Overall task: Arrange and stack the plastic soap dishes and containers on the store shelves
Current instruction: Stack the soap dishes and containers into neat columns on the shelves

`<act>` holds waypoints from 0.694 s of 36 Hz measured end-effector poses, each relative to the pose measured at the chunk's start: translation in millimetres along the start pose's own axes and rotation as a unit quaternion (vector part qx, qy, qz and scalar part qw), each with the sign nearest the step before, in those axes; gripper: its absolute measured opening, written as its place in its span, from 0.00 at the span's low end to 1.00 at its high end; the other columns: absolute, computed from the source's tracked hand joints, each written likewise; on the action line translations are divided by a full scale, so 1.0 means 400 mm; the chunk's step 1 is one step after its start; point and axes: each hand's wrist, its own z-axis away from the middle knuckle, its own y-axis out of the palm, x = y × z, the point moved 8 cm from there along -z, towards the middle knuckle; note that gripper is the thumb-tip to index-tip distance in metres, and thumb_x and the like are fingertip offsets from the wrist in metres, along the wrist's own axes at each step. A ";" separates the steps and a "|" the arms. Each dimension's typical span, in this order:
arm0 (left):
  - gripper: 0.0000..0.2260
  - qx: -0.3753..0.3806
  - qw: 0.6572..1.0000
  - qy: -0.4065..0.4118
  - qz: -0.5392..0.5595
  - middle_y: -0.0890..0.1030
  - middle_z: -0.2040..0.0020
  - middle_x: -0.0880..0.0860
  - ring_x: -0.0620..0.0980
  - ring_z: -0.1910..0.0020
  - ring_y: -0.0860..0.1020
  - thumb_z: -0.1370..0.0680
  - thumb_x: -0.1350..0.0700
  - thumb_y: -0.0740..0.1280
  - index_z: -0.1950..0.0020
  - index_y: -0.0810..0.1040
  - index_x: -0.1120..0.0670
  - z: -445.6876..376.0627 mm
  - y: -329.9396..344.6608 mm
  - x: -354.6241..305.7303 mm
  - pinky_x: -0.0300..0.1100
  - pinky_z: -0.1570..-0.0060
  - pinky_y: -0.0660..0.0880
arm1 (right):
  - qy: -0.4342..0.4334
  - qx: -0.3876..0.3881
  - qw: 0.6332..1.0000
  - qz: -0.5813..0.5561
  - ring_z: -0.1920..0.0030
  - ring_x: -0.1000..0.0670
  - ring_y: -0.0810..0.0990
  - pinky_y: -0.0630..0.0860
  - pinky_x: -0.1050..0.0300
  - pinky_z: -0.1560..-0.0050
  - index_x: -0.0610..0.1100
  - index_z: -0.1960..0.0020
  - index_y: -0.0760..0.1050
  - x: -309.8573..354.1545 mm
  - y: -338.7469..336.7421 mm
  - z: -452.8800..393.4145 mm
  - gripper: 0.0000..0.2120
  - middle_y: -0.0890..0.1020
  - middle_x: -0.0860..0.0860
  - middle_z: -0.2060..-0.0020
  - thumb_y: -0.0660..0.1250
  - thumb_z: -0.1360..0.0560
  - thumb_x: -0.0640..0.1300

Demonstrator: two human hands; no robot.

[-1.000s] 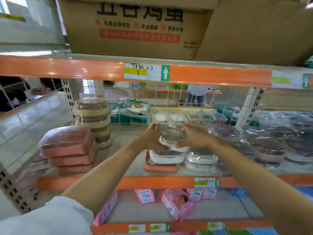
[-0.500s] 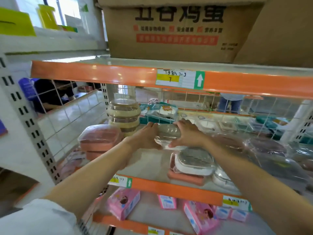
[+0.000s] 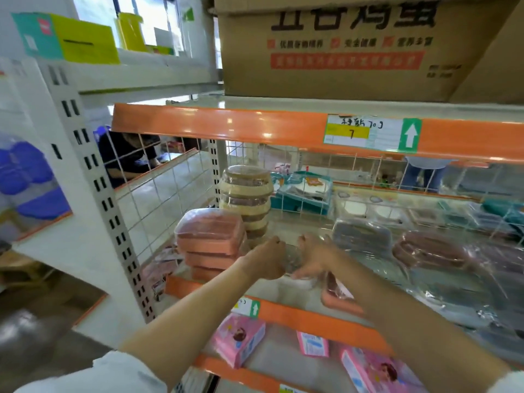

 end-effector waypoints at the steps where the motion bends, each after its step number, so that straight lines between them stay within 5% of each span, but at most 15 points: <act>1: 0.17 -0.010 1.000 -0.008 -0.006 0.71 0.36 0.60 0.59 0.36 0.71 0.21 0.57 0.61 0.34 0.69 0.62 -0.007 0.004 0.001 0.49 0.39 0.70 | 0.000 -0.015 1.000 -0.015 0.27 0.42 0.59 0.52 0.43 0.26 0.40 0.25 0.55 -0.012 -0.017 0.002 0.44 0.59 0.44 0.27 0.68 0.30 0.62; 5: 0.14 -0.023 0.999 -0.037 0.031 0.74 0.37 0.58 0.57 0.39 0.73 0.21 0.59 0.59 0.38 0.73 0.61 -0.036 0.031 0.004 0.48 0.41 0.72 | 0.015 -0.043 0.996 -0.080 0.32 0.44 0.64 0.66 0.48 0.32 0.42 0.25 0.56 -0.091 -0.059 0.032 0.39 0.61 0.46 0.28 0.67 0.27 0.58; 12: 0.12 -0.095 0.995 -0.004 0.028 0.77 0.39 0.55 0.53 0.39 0.74 0.21 0.57 0.60 0.39 0.76 0.55 -0.112 0.033 -0.014 0.44 0.39 0.71 | 0.054 -0.024 0.984 -0.170 0.28 0.46 0.62 0.63 0.52 0.31 0.47 0.25 0.60 -0.261 -0.071 0.179 0.34 0.58 0.50 0.25 0.65 0.26 0.60; 16: 0.14 -0.101 0.993 -0.026 0.050 0.74 0.35 0.54 0.52 0.36 0.73 0.21 0.57 0.62 0.35 0.73 0.55 -0.150 0.022 -0.018 0.44 0.39 0.71 | 0.085 0.027 0.978 -0.190 0.26 0.48 0.58 0.61 0.47 0.28 0.50 0.24 0.58 -0.332 -0.016 0.235 0.41 0.55 0.51 0.24 0.66 0.30 0.66; 21: 0.13 -0.084 0.993 -0.032 0.071 0.76 0.39 0.54 0.52 0.41 0.75 0.21 0.57 0.63 0.38 0.75 0.56 -0.174 0.017 -0.019 0.43 0.43 0.73 | 0.079 0.085 0.982 -0.150 0.23 0.47 0.46 0.50 0.43 0.25 0.48 0.22 0.44 -0.340 0.050 0.267 0.52 0.44 0.50 0.23 0.71 0.33 0.65; 25: 0.12 -0.060 0.994 -0.023 0.086 0.76 0.40 0.55 0.52 0.41 0.75 0.22 0.57 0.63 0.39 0.75 0.58 -0.171 0.011 -0.018 0.43 0.44 0.72 | 0.064 0.040 0.992 -0.102 0.25 0.46 0.53 0.54 0.48 0.26 0.44 0.22 0.47 -0.317 0.044 0.252 0.52 0.53 0.48 0.25 0.73 0.33 0.62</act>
